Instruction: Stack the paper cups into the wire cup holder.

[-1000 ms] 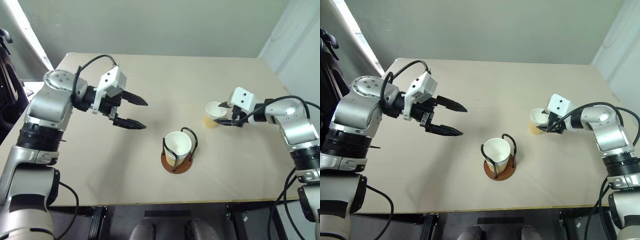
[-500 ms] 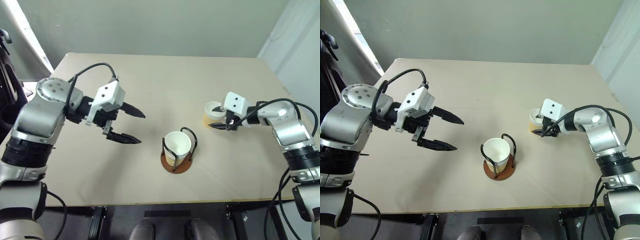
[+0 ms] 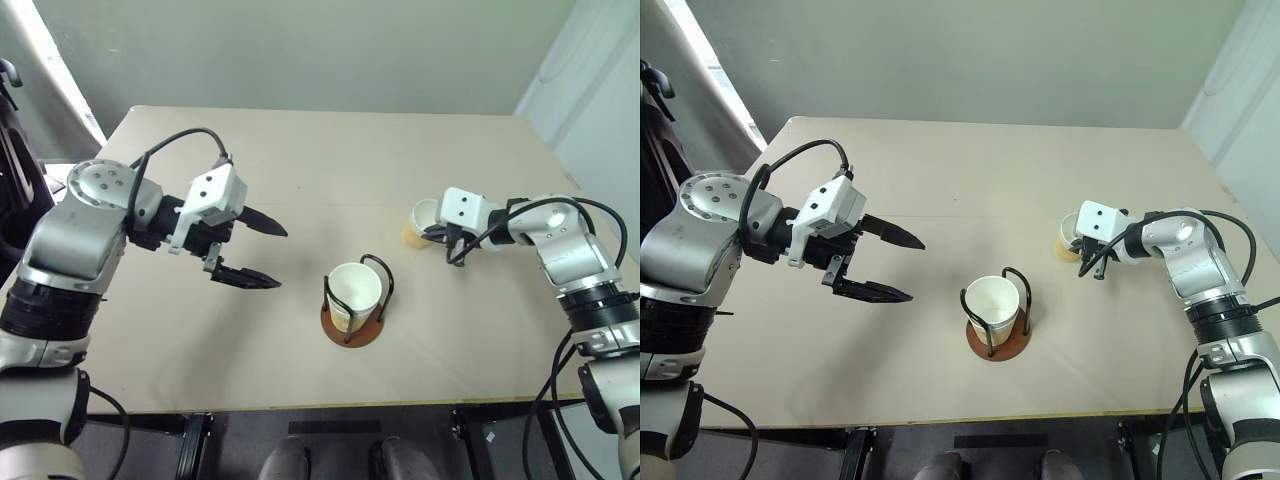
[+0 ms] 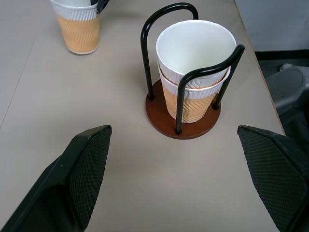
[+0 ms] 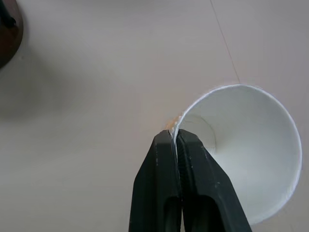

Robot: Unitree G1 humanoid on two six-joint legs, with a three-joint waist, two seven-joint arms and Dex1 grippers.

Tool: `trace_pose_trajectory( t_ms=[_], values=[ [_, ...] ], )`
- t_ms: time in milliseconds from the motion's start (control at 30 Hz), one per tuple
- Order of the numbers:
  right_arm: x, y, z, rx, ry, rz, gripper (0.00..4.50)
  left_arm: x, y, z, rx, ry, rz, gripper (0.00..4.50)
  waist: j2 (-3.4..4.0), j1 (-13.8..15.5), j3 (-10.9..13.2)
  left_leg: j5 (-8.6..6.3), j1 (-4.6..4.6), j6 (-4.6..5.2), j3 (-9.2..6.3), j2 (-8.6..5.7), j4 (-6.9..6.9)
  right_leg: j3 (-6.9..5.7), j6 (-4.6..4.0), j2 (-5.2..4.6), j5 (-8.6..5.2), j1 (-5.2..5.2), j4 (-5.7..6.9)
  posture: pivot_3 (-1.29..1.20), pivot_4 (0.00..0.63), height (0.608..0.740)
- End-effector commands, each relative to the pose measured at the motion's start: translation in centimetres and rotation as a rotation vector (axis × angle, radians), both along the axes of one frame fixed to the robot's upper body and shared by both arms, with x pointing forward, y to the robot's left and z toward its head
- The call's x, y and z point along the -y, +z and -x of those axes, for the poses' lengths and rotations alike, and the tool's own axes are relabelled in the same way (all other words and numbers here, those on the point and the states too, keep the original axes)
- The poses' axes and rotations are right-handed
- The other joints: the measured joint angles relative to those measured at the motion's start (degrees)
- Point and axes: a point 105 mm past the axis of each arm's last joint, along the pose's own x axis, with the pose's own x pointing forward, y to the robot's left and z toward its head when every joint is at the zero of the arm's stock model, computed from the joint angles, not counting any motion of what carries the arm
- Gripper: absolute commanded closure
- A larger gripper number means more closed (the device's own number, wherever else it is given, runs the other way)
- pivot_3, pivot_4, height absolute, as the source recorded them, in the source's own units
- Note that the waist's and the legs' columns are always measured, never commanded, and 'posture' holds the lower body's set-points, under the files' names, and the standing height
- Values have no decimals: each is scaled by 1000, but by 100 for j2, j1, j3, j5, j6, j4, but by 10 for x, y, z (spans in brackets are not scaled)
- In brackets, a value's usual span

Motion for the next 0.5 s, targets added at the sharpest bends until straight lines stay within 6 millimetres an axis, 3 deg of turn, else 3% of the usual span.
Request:
trace_pose_trajectory(
  t_ms=[33, 200, 500],
  values=[
    [-3, 13, 0, 40, 21, -1, 4461, -1, 13, 1, 57, -1, 9, 0, 0, 0, 0, 0, 0, 0, 0, 0, 0, 0, 0, 0, 0, 0, 0, 0, 150, 740],
    [-2, 22, 3, 32, 19, -34, 4461, -2, 14, 0, 57, 1, 14, 0, 0, 1, 0, 0, 0, 0, 1, 0, 0, 0, 0, 0, 0, 0, 0, 0, 150, 740],
    [-5, 65, 30, 15, 69, -97, 4461, -5, 15, -5, 60, 10, 9, 0, 1, 1, 1, 0, -3, -1, 1, 0, -3, 0, -2, 0, -1, 0, -1, 0, 150, 740]
  ],
)
